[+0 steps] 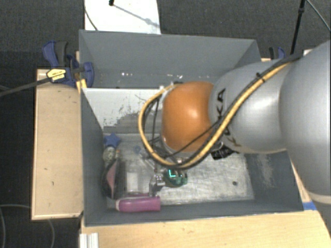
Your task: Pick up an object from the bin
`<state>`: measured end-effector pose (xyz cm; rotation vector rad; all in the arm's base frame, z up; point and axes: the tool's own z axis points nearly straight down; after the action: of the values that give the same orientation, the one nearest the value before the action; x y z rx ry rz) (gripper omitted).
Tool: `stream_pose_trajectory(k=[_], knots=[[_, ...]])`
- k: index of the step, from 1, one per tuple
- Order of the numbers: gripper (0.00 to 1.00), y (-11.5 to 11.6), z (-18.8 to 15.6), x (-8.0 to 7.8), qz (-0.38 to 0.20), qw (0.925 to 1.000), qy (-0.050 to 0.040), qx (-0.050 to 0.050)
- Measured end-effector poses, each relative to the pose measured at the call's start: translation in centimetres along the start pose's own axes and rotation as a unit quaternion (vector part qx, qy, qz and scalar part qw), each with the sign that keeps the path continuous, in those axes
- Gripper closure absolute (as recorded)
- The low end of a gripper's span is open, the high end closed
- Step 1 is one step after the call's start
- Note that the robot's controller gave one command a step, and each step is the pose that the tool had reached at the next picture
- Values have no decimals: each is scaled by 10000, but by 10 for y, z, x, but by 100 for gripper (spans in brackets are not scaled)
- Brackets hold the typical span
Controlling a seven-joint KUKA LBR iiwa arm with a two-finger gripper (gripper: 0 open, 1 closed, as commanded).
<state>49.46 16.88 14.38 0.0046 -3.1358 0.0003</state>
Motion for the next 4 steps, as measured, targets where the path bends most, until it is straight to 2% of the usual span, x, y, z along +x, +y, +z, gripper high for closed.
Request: stream_pose_trajectory(k=[1,2,3,4], knots=[[0,39,53,-33,-886,9960,-75,-11],[0,-15,36,-35,-1583,9874,-46,9],[0,-79,57,-32,-2144,9767,-25,14],[0,-137,69,-83,-2447,9696,-48,-4]])
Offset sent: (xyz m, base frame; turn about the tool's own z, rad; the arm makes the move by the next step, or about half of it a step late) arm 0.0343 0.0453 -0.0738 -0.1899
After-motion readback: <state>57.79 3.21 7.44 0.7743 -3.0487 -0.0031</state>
